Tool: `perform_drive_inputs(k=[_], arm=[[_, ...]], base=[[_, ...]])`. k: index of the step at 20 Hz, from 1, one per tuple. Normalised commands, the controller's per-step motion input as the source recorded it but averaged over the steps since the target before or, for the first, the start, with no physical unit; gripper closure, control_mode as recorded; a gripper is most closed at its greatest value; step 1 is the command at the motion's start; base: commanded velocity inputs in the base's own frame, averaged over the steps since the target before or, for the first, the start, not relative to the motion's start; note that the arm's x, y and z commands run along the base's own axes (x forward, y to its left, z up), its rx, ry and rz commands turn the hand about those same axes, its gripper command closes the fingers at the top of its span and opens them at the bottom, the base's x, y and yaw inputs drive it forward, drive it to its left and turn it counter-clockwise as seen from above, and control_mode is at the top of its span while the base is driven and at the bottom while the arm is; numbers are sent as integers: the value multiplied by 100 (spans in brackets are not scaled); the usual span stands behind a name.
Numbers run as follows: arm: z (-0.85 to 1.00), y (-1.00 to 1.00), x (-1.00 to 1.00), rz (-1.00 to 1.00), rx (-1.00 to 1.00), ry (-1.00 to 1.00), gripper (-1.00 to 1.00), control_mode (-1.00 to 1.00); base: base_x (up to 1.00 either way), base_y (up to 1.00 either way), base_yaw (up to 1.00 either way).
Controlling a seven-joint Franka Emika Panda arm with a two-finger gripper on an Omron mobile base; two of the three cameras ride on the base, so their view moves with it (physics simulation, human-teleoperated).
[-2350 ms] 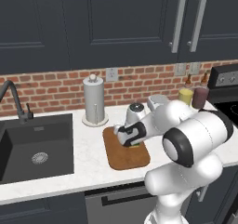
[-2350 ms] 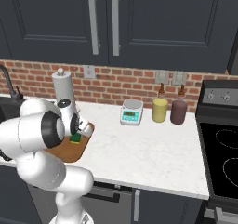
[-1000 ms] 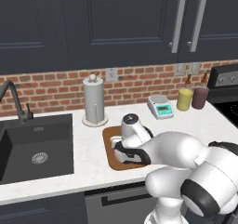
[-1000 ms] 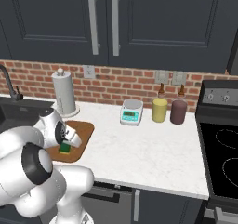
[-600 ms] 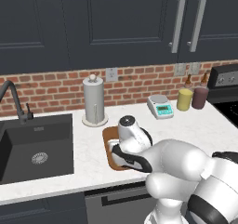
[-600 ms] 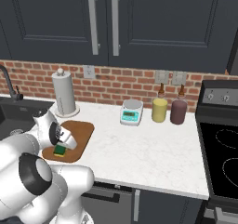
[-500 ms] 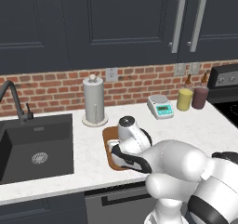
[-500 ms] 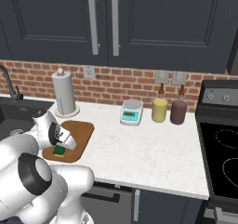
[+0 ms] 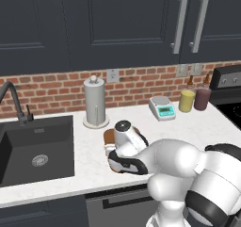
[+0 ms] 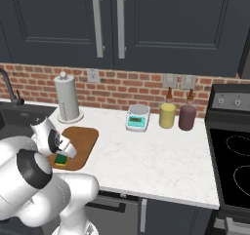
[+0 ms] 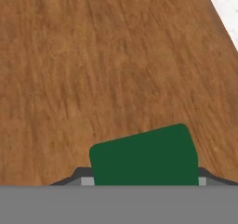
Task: Pick up the sponge from the counter and clean the cutting board by briefly scrubbing or pressing down on the cutting board. Once finished, release the sponge.
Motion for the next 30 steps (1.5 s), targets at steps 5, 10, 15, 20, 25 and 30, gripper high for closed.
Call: perform_drive_inputs(k=[5,10,15,20,25,30], arm=[[-22,15,0,0,-2,0,100,-100],[-4,1,0,0,0,-6,100,-100],[-1,2,0,0,0,-14,100,-100],[0,0,14,0,0,-13,100,-100],[-5,0,23,0,0,-8,100,-100],[-8,0,25,0,0,-5,100,-100]], base=[[0,0,0],[0,0,0],[0,0,0],[0,0,0],[0,0,0],[0,0,0]])
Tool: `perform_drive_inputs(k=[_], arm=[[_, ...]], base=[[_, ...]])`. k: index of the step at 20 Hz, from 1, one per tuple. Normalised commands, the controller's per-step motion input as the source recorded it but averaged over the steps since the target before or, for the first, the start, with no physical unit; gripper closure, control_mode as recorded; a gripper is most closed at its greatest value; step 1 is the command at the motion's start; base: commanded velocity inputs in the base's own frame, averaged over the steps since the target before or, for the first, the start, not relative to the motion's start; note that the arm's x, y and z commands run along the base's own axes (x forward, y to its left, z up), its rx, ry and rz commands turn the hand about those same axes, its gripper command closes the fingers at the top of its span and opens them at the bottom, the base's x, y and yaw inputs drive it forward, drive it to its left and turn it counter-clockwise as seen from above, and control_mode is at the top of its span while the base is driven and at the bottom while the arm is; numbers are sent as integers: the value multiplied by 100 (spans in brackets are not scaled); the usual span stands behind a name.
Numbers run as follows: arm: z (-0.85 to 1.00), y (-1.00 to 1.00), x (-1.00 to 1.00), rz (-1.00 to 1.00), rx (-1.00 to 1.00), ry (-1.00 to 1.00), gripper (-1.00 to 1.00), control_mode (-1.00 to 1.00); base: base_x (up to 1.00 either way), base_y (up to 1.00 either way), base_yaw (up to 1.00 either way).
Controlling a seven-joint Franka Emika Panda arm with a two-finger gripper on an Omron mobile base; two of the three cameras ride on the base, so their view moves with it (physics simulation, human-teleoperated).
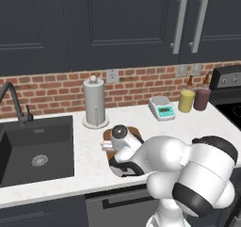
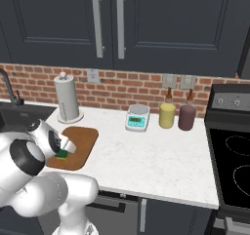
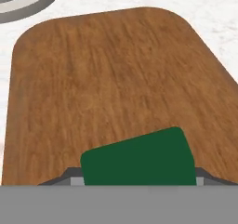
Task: Pick up the sponge from the counter and clean the cutting board by briefly scrubbing or pressing down on the cutting board. Once finished, release the sponge.
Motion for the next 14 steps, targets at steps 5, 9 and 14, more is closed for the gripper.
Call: perform_drive_inputs(k=[5,9,14], arm=[[-2,0,35,0,0,-1,100,-100],[0,0,38,0,0,0,100,-100],[0,0,45,0,0,0,100,-100]], base=[[0,0,0],[0,0,0],[0,0,0]])
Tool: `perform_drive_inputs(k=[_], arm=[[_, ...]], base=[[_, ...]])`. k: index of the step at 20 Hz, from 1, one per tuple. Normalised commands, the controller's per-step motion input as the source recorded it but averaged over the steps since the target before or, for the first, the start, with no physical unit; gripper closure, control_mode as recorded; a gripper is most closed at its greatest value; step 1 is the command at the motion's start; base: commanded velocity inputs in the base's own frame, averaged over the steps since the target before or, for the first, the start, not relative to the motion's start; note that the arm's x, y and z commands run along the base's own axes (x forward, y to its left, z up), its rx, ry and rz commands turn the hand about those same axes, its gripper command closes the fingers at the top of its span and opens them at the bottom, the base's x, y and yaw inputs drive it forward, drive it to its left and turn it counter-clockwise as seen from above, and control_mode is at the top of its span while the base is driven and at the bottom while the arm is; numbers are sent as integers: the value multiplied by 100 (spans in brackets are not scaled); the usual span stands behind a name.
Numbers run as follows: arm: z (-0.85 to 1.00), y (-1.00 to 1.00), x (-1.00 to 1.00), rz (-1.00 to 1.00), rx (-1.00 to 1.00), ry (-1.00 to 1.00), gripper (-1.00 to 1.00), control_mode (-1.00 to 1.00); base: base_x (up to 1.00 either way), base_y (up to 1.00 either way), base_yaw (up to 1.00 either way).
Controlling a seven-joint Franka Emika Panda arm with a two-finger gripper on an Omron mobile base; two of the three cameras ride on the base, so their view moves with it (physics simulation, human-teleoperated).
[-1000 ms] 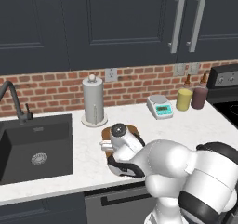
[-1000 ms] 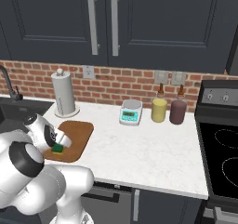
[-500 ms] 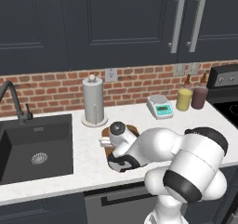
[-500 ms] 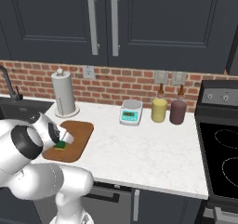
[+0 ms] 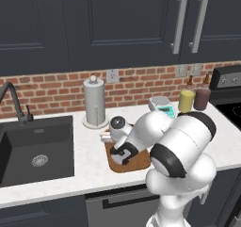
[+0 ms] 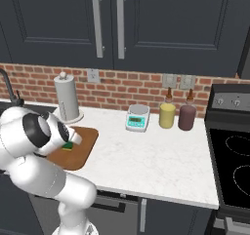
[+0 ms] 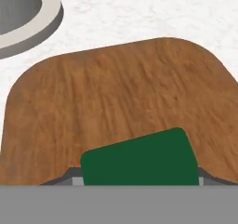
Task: Pick up the sponge from the counter and clean the cutting board by briefly scrubbing or pressing down on the cutting board. Once finished, release the sponge.
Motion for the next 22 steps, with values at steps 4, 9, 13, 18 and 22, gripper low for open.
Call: perform_drive_inputs(k=[4,9,13,18,22], arm=[[0,0,53,0,0,0,100,-100],[-1,0,53,0,0,0,100,-100],[-4,0,49,0,0,0,100,-100],[-8,6,24,-1,-1,0,100,-100],[-9,27,0,-6,-1,0,100,-100]], base=[[0,0,0],[0,0,0],[0,0,0],[0,0,0],[0,0,0]])
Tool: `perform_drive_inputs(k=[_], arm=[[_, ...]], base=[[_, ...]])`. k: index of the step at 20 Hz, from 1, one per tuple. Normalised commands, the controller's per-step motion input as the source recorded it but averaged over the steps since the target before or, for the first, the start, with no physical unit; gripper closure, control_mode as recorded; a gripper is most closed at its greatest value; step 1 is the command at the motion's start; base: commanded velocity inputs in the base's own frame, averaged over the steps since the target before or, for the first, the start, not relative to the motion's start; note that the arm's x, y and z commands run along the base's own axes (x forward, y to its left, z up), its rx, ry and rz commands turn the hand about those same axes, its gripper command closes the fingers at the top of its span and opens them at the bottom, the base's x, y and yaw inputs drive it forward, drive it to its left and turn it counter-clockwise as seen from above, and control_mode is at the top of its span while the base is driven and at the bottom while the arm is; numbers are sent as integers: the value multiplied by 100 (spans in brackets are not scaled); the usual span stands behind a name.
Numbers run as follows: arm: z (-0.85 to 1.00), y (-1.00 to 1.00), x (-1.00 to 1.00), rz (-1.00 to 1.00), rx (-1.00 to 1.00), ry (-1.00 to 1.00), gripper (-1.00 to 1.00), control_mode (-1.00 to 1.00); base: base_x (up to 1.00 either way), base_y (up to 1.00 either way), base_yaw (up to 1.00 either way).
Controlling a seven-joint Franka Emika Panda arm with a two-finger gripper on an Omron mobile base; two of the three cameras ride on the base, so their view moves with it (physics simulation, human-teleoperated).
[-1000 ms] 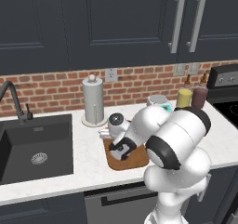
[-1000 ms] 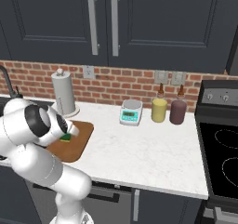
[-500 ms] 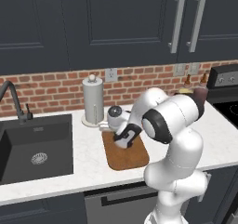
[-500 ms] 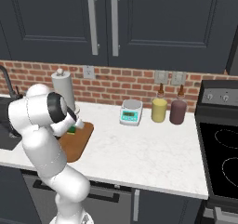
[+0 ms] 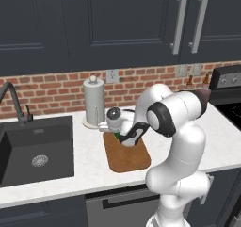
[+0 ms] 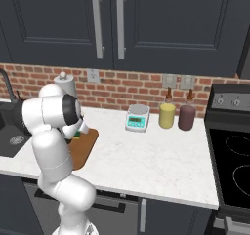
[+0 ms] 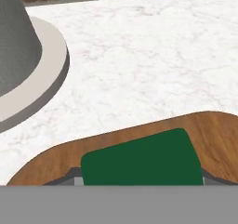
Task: Pick up the sponge from the counter and clean the cutting board by briefly scrubbing or pressing down on the cutting board. Once finished, release the sponge.
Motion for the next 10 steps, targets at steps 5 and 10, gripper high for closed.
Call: perform_drive_inputs(k=[5,10], arm=[[0,27,0,-9,-1,0,100,-100],[0,27,0,-10,-1,0,100,-100]], base=[[0,0,0],[0,0,0]])
